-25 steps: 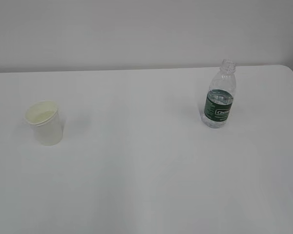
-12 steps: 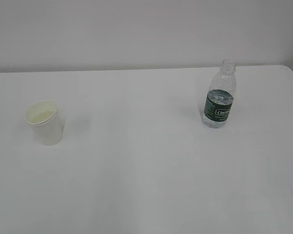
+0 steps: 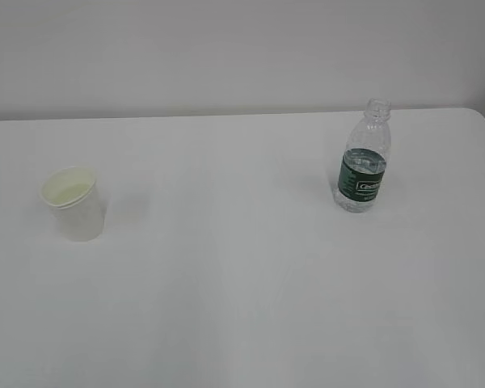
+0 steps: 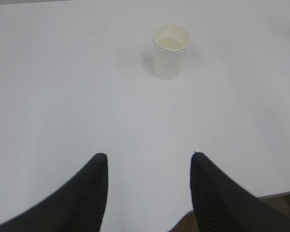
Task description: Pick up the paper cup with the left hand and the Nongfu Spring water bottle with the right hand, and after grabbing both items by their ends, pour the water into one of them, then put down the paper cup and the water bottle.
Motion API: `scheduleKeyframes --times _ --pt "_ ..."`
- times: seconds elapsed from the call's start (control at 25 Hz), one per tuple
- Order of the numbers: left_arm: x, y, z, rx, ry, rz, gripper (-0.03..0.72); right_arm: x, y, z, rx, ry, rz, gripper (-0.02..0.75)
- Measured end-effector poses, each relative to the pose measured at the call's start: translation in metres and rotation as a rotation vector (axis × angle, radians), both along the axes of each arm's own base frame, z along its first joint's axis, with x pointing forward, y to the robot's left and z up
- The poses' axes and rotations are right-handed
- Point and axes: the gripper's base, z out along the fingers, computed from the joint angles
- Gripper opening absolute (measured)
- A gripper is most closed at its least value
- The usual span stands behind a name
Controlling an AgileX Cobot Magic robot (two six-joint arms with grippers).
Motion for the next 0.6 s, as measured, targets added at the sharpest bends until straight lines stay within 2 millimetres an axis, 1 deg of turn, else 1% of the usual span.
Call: scheduleKeyframes --times 0.6 --pt "0.0011 -0.0005 -0.0006 -0.001 -0.006 -0.002 0.389 0.0034 0.0009 -0.0027 0.001 -0.011 0.004 0.519"
